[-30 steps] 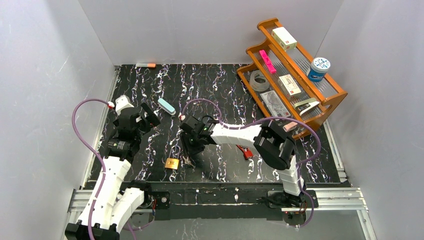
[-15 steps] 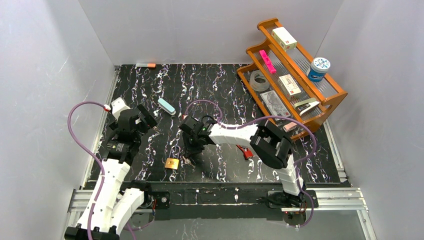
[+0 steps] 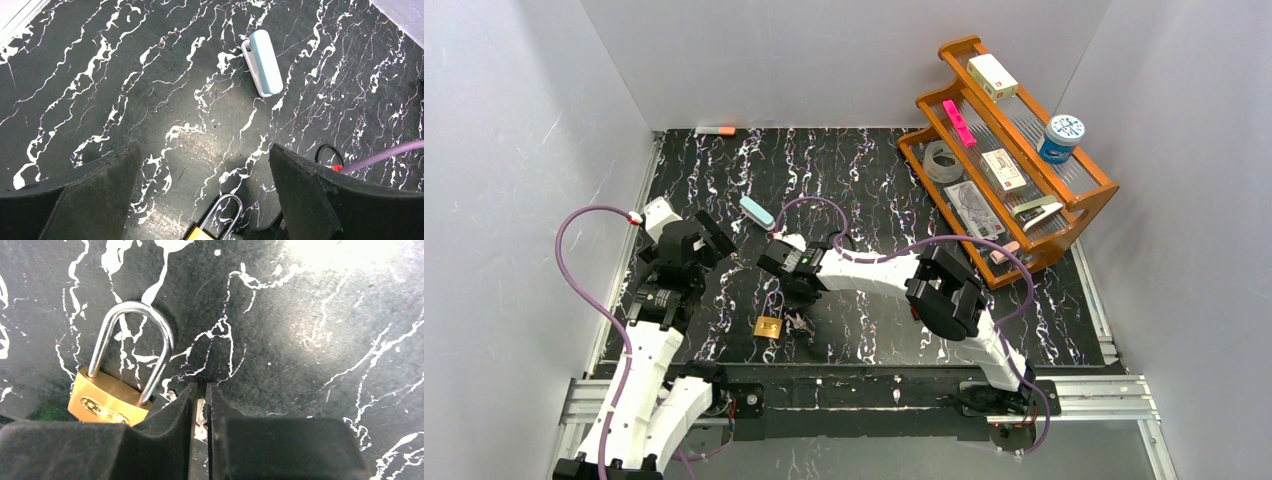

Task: Unlock with the key
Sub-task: Pick up the key from the center of the board.

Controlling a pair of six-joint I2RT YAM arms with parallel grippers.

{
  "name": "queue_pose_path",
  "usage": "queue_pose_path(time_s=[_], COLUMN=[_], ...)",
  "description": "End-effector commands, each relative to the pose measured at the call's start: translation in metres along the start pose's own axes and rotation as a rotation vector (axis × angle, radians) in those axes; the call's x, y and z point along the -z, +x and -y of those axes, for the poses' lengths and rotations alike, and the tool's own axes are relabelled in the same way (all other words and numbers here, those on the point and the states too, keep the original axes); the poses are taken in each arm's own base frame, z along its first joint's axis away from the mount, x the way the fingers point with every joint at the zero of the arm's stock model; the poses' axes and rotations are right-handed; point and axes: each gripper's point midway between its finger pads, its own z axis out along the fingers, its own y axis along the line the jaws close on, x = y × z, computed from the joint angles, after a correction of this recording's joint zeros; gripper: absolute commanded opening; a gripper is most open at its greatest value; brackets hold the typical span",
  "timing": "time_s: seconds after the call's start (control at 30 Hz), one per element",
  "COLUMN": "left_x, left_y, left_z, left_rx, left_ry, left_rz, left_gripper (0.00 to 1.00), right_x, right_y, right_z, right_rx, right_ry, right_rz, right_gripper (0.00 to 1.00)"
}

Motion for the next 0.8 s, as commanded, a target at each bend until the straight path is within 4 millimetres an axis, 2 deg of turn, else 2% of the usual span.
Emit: queue_pose_path(time_s=[0.0, 0.13, 0.33, 0.57, 0.77], left_x=[0.001, 0.000, 0.000, 0.000, -0.001], left_y=[-0.001, 0.000, 0.001, 0.001, 0.002], left_z=[-0.010, -0.010, -0.011, -0.010, -0.009], left_rx=[0.008, 0.009, 0.008, 0.009, 0.014], left_ry=[-0.042, -0.042, -0.046, -0.045, -0.040], left_rz=[0.017, 0.013, 0.011, 0.012, 0.005], left_gripper=[0.97, 0.97, 0.97, 0.97, 0.97], right_x=[-0.002, 0.001, -0.001, 0.003, 0.018], right_y=[0.009, 0.012, 0.022, 0.023, 0.003], right_z=[0.026, 0.020, 0.024, 0.012, 0.008], right_rx=[0.064, 0.096, 0.099, 0.070, 0.028], right_ry=[0.136, 0.132, 0.164, 0.105, 0.082], right_rz=[-0.020, -0.029, -0.046, -0.054, 0.056], right_gripper=[0.26, 0.32, 0.32, 0.23, 0.03])
